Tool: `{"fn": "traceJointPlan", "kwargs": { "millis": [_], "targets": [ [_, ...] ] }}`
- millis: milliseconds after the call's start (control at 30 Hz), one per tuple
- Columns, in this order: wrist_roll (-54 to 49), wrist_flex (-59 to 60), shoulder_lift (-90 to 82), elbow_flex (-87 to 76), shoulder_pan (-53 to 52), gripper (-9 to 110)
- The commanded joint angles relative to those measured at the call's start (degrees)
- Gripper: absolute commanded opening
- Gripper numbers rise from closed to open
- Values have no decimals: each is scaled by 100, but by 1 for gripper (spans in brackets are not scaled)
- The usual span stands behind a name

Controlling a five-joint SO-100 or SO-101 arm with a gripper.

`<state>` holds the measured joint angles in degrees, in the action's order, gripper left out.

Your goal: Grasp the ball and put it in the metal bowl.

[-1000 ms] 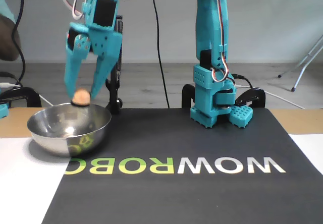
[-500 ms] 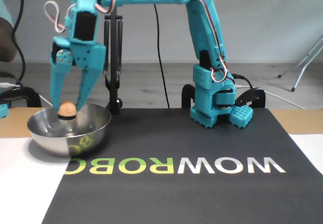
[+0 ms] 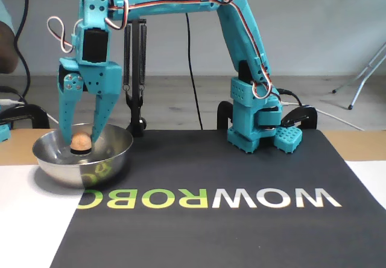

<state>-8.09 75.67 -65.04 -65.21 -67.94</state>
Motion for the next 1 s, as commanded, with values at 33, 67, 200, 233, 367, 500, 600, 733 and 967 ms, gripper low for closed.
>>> {"fn": "traceJointPlan", "kwargs": {
  "millis": [33, 67, 200, 233, 367, 500, 600, 733, 967],
  "targets": [
    [18, -44, -44, 246, 26, 17],
    [18, -44, -44, 246, 26, 17],
    [18, -44, -44, 246, 26, 17],
    [18, -44, -44, 246, 18, 17],
    [18, -44, -44, 246, 9, 17],
    [18, -44, -44, 246, 0, 28],
    [18, -44, -44, 246, 0, 34],
    [18, -44, -44, 246, 0, 34],
    [18, -44, -44, 246, 0, 34]
  ]
}}
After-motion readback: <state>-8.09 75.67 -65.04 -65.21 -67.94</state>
